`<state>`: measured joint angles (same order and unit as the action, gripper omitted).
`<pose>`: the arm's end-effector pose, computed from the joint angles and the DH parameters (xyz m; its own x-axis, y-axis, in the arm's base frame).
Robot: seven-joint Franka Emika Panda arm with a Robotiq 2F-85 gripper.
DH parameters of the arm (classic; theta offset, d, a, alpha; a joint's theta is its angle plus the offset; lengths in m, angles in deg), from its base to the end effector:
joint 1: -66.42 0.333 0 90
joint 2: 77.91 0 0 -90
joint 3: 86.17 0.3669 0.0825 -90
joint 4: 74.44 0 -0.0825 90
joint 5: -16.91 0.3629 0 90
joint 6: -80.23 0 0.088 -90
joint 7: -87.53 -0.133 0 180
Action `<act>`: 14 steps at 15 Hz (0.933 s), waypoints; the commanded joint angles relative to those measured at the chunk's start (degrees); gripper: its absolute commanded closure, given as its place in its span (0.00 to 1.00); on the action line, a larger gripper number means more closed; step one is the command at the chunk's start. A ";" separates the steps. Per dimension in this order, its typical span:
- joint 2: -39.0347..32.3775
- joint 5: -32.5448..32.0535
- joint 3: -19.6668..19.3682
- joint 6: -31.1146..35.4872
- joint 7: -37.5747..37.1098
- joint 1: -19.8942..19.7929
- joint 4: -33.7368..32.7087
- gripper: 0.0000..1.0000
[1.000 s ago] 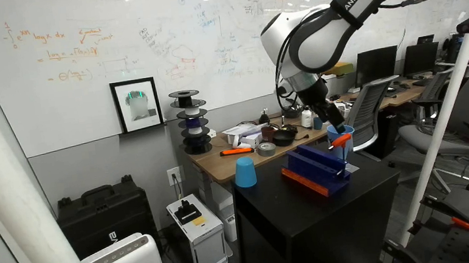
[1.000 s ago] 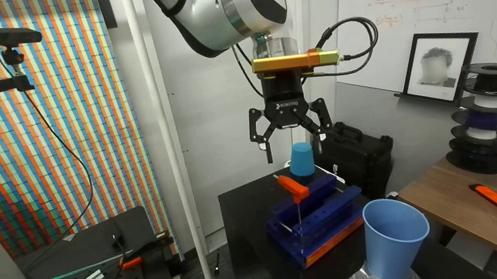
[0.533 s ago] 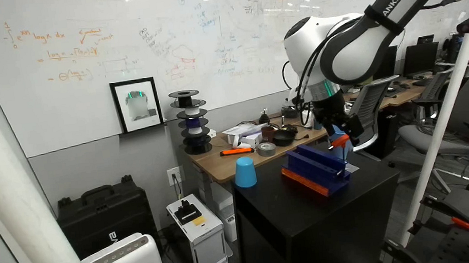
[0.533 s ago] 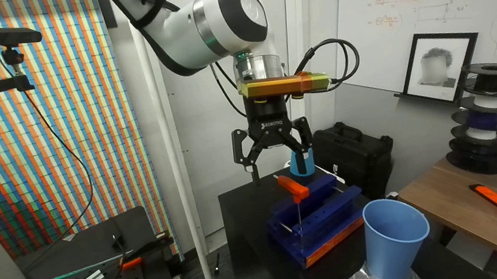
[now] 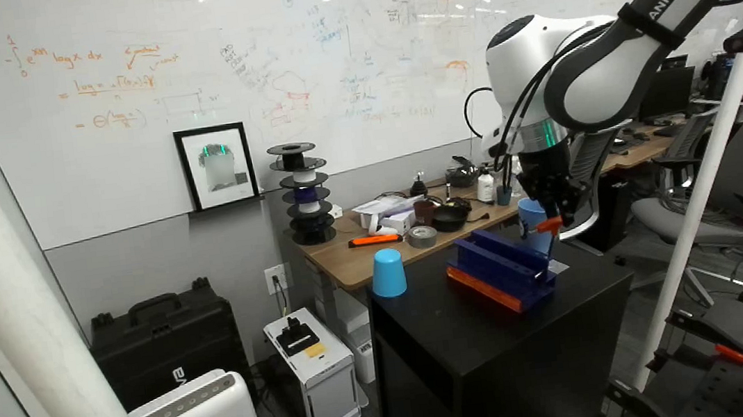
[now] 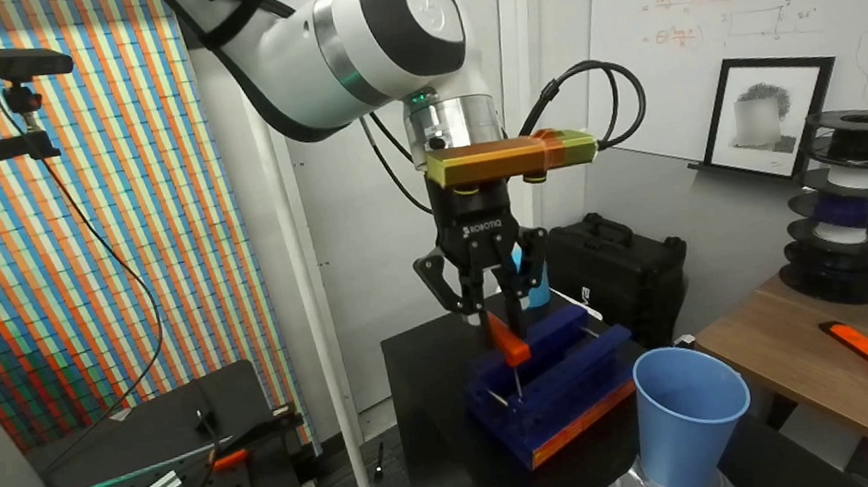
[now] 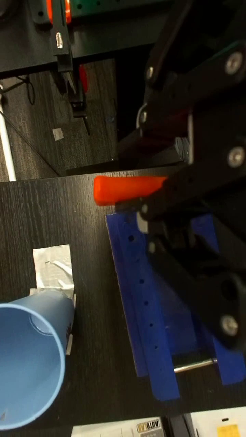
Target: Pick up the orange object tool and put it in the cup
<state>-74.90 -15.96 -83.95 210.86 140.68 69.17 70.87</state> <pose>0.4156 0.0123 0.3233 0.1170 0.8967 -0.4269 0.9907 -0.1357 -0.0134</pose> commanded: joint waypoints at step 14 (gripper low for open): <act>1.57 -0.34 -1.89 3.52 2.44 -1.20 2.43 0.97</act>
<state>-74.59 -16.05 -85.56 212.91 141.68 68.48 72.13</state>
